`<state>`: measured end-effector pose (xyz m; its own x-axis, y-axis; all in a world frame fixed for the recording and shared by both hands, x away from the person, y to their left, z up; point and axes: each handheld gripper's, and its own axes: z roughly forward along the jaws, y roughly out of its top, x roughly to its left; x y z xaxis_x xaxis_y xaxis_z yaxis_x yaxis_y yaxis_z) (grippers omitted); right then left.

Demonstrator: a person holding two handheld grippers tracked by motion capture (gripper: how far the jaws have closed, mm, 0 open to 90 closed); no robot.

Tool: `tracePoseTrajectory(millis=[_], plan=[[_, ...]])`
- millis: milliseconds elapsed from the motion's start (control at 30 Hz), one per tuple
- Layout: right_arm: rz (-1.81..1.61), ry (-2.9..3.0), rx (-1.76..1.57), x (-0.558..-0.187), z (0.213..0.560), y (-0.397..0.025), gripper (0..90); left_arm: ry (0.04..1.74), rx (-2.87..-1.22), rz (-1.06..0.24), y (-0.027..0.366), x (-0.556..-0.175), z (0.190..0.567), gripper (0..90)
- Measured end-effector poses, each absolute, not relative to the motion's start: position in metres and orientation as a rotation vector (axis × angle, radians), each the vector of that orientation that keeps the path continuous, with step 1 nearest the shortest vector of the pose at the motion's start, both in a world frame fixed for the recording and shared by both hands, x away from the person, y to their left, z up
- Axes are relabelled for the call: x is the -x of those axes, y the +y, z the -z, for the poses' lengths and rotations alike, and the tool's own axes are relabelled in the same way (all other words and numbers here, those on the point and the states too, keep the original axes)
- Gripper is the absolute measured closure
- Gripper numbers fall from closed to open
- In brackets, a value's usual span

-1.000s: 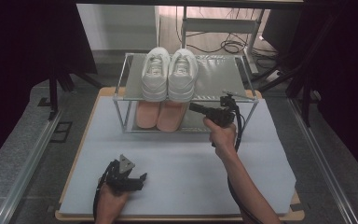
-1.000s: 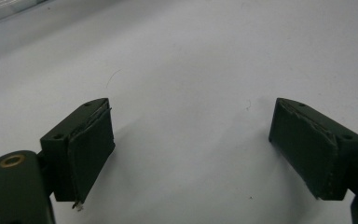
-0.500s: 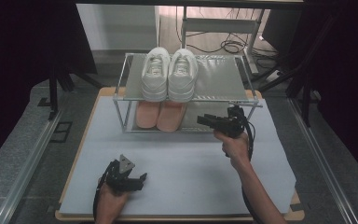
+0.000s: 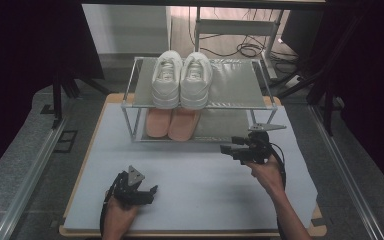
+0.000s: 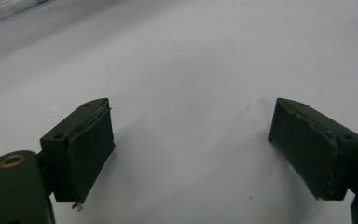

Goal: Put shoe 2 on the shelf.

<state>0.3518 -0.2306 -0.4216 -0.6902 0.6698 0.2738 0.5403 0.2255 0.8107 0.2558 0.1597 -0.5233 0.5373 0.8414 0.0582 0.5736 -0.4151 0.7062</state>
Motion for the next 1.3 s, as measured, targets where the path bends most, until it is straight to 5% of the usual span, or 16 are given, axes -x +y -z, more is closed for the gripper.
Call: tracePoseTrajectory(millis=[467, 1300], plan=[[-1.260, 2.363, -1.136, -0.323, 0.454, -0.265, 16.3, 1.140, -2.132, -0.549, 0.159, -0.255, 0.524, 13.6], [-0.986, 2.296, -1.196, -0.286, 0.522, -0.299, 12.8, 1.139, -2.129, -0.558, 0.158, -0.255, 0.524, 13.5]])
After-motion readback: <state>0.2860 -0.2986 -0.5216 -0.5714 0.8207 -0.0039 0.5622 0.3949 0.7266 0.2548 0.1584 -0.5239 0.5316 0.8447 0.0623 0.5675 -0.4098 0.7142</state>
